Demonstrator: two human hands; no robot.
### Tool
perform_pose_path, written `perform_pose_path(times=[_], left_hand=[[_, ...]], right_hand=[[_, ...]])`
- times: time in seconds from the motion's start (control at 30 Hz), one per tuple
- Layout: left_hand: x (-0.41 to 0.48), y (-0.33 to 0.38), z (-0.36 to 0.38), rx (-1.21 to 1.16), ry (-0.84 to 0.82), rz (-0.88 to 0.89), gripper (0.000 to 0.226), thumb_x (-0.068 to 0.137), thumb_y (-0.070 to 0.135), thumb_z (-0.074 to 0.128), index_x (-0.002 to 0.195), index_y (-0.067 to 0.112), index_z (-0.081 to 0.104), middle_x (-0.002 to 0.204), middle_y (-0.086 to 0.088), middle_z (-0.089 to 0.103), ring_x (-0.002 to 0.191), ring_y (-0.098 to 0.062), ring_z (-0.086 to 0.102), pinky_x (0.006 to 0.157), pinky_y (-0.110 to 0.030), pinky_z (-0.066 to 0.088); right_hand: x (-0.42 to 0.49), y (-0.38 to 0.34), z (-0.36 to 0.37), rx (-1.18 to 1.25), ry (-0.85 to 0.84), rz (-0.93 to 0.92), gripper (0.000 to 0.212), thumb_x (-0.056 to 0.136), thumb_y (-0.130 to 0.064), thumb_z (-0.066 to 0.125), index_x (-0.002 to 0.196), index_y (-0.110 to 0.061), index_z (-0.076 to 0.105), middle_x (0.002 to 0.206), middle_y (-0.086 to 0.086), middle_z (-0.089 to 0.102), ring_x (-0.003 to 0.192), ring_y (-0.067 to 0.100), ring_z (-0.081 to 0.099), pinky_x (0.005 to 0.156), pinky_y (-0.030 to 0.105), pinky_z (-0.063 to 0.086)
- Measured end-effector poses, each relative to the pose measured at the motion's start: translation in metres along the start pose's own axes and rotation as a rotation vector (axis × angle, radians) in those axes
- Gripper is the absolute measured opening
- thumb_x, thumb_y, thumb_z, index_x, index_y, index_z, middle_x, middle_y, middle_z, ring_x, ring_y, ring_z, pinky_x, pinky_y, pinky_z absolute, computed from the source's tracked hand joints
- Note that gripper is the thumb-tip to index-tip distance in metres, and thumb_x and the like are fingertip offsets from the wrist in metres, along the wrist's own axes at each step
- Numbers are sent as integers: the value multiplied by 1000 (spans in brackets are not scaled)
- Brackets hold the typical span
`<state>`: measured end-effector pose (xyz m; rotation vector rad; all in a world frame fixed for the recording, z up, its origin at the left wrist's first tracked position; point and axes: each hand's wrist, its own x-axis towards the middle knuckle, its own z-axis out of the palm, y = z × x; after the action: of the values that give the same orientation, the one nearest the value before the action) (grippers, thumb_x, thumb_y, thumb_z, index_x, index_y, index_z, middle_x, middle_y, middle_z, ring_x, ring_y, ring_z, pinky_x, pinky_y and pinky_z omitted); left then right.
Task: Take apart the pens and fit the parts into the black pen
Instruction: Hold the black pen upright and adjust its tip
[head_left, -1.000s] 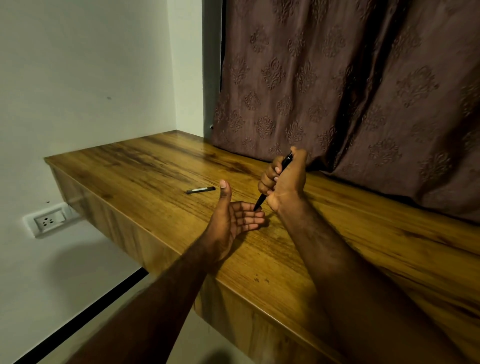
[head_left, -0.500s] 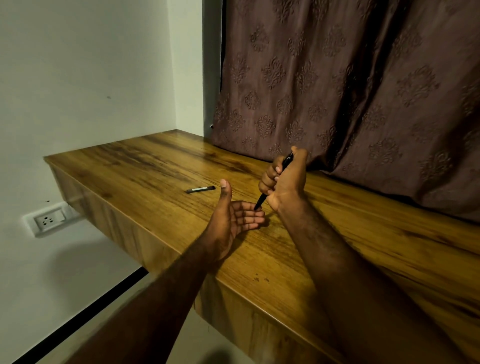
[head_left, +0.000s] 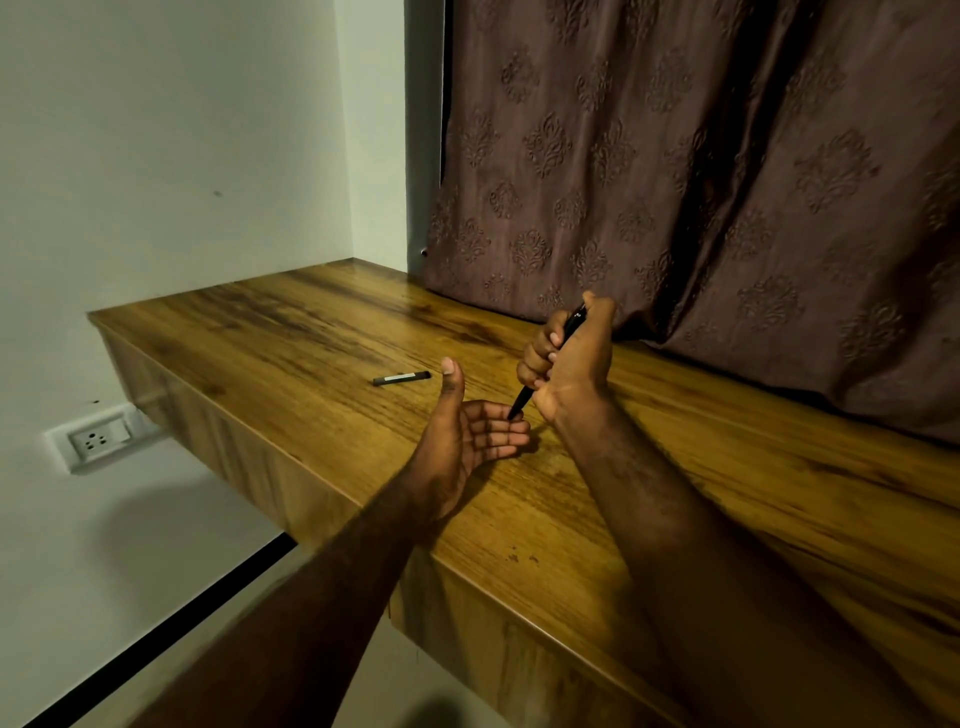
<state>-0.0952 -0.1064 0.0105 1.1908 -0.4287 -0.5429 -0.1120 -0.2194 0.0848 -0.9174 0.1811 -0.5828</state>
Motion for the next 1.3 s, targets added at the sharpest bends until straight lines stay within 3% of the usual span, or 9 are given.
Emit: perform_pose_path(times=[1.0,1.1,1.2,1.3], left_hand=[[1,1,-1,2,4,-11,107,65,82,20,108,-7,62,103,-24,69,100,-34,67,96,-44,49],[0,1,0,-8,7,-16,105,66,81,19,106,-5,63,103,-25,69,99,-33,67,95,-43,50],[0,2,0,-24,20,-14,103,67,81,19,106,-4,63,103,-24,69,98,-32,68,94,-43,50],[-1,3,0,-37,49,4,100,69,80,18,106,-2,63,104,-23,69,100,-32,67,97,-44,49]], right_hand=[[2,2,0,18,-5,-8,55,94,-50,32,51,-16,33,41,-2,21,36,13,12,43,17,12],[4,4,-2,37,-15,2,48,95,-48,31,63,-14,44,44,-3,27,35,11,19,40,18,17],[11,8,-1,48,3,3,23,95,-26,33,83,-12,47,49,-2,37,38,11,31,41,22,27],[15,9,0,-145,22,-79,14,101,-17,34,100,-10,46,61,4,53,48,14,50,49,27,42]])
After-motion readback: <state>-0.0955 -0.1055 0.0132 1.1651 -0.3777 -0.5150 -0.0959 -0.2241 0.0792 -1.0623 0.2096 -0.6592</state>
